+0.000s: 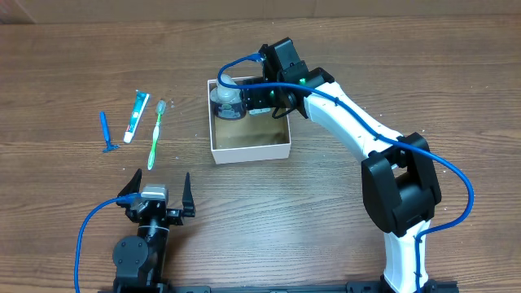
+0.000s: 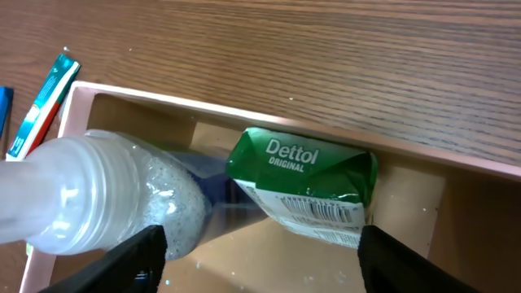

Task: Pack container
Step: 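Carry the Dettol box into the box beside the bottle and release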

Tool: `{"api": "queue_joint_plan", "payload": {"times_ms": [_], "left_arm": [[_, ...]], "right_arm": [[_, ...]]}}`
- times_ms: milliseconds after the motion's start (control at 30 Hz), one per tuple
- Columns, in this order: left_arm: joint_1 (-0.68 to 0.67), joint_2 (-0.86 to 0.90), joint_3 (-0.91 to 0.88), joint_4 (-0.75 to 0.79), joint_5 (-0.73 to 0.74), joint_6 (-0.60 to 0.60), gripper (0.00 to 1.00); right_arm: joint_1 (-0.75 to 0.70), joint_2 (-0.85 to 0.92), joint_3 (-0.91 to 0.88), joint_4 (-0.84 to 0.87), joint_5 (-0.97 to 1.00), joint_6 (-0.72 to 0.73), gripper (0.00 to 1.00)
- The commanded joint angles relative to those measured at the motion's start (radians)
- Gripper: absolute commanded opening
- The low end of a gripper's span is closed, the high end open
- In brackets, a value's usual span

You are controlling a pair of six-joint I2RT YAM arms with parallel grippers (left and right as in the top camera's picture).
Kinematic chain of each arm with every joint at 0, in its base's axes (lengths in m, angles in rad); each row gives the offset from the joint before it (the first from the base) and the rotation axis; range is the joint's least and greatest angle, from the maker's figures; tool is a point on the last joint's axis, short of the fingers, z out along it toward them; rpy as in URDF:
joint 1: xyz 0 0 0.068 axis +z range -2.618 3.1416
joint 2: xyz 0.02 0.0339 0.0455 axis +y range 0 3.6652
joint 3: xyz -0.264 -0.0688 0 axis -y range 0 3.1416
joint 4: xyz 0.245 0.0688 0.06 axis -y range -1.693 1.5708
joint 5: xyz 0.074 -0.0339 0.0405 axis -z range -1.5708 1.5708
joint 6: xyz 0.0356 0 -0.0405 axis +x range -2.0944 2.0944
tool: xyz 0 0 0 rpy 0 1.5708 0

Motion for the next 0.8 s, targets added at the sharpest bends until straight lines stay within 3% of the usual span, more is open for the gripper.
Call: {"api": "queue_joint_plan", "payload": {"times_ms": [0,233,467,767], "left_arm": [[-0.004,0.001,-0.002,-0.001,0.011,0.012,1.0],[-0.004,0.001,-0.002,-0.001,0.011,0.012,1.0],[-0.004,0.001,-0.002,-0.001,0.011,0.012,1.0],[-0.004,0.001,-0.002,-0.001,0.011,0.012,1.0]], "right_arm": [[-0.009,0.027,0.032,0.002,0.05,0.001,0.8],[-0.011,0.027,0.032,-0.004,0.172,-0.007,0.76],[-0.011,0.027,0.047,-0.009,0.174,-0.006,0.76],[-0.01,0.025,0.236,-0.197,0.148,-0.006,0.72]]}}
